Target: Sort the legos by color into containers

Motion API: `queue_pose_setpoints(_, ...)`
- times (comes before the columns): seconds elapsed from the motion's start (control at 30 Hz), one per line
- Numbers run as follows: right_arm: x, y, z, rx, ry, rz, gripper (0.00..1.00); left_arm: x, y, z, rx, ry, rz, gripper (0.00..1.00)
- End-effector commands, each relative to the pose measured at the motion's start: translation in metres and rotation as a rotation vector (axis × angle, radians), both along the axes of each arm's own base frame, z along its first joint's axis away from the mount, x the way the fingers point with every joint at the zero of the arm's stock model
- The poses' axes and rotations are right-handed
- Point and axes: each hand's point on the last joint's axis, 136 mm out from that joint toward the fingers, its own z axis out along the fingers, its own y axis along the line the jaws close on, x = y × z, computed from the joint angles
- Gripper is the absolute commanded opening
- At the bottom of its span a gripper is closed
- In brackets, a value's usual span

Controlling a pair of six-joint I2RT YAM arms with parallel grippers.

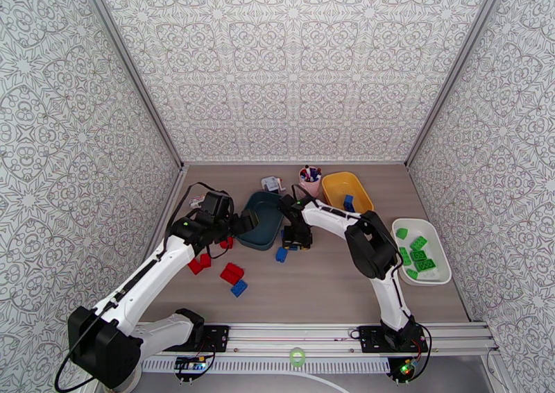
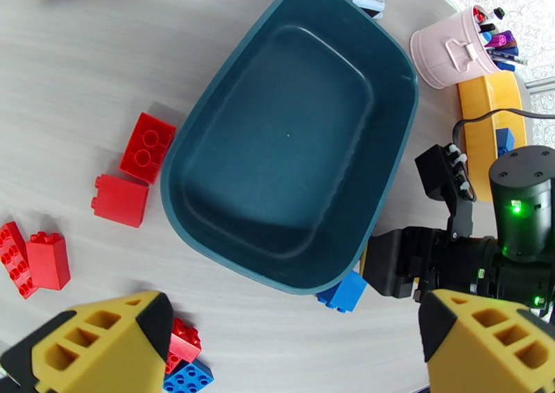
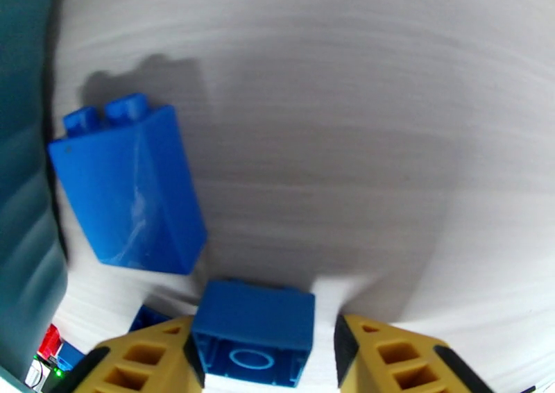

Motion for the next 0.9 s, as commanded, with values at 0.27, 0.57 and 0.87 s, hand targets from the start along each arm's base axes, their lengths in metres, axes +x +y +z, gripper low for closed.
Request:
queue_pose_setpoints(0.27, 0.013, -0.003, 0.001, -0.034, -0.037, -0.021, 0.41, -0.013, -0.009, -0.007, -0.010, 0.029, -0.031, 0.99)
queue_pose_setpoints(0.57, 0.016, -0.017, 0.032, -0.011, -0.088, -0.033, 0.24, -0.005, -0.040, -0.020, -0.032, 0.049, -0.095, 0.99)
queue_pose_setpoints(0.87, 0.017, -0.051, 0.067, 0.047, -0.150, -0.121, 0.24, 0.020, -0.107, -0.019, 0.004, 0.052, -0.253, 1.00)
